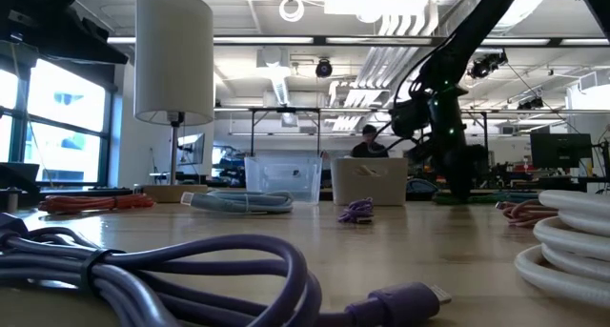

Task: Pick & Place USB Port
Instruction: Put the green charger cable into the transparent bin

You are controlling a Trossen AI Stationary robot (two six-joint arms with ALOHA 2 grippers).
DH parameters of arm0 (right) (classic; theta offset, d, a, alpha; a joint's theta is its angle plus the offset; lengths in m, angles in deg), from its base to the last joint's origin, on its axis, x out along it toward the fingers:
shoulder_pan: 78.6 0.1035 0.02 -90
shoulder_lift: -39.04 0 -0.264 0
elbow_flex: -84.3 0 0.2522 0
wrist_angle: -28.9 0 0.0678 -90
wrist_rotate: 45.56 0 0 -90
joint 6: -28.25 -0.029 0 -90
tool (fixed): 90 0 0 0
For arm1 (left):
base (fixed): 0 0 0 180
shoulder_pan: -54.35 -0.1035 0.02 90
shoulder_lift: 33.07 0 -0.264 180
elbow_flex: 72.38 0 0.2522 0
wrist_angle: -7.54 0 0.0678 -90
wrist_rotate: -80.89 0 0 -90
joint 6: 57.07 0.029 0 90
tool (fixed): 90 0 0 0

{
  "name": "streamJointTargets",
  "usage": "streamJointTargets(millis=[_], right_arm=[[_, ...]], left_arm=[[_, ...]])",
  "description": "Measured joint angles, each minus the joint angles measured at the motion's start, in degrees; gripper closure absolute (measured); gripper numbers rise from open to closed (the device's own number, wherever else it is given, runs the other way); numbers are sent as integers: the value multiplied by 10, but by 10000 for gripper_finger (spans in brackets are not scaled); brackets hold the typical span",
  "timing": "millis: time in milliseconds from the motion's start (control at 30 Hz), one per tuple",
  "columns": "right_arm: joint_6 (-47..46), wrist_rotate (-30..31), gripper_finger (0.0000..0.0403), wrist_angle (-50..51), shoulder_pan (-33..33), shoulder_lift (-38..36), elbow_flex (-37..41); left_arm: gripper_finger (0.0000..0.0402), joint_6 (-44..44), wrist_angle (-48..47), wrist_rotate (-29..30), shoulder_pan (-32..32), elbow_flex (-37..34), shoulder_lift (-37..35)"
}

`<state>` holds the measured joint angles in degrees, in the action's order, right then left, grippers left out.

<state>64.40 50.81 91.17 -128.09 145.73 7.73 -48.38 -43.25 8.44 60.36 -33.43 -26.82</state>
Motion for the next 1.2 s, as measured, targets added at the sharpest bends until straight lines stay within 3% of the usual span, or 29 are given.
streamJointTargets(millis=[100,567,867,1100,1200], right_arm=[[-13,19,385,-15,0,0,0],[-76,30,401,10,7,-35,3],[-119,-4,402,59,41,-183,1],[-204,-123,402,51,115,-344,1],[-241,-160,403,24,158,-403,1]], left_arm=[[401,0,0,0,0,0,0],[401,0,0,0,0,0,0],[401,-2,5,-10,0,0,0],[401,5,127,-33,0,0,0],[401,33,186,-2,0,-1,0]])
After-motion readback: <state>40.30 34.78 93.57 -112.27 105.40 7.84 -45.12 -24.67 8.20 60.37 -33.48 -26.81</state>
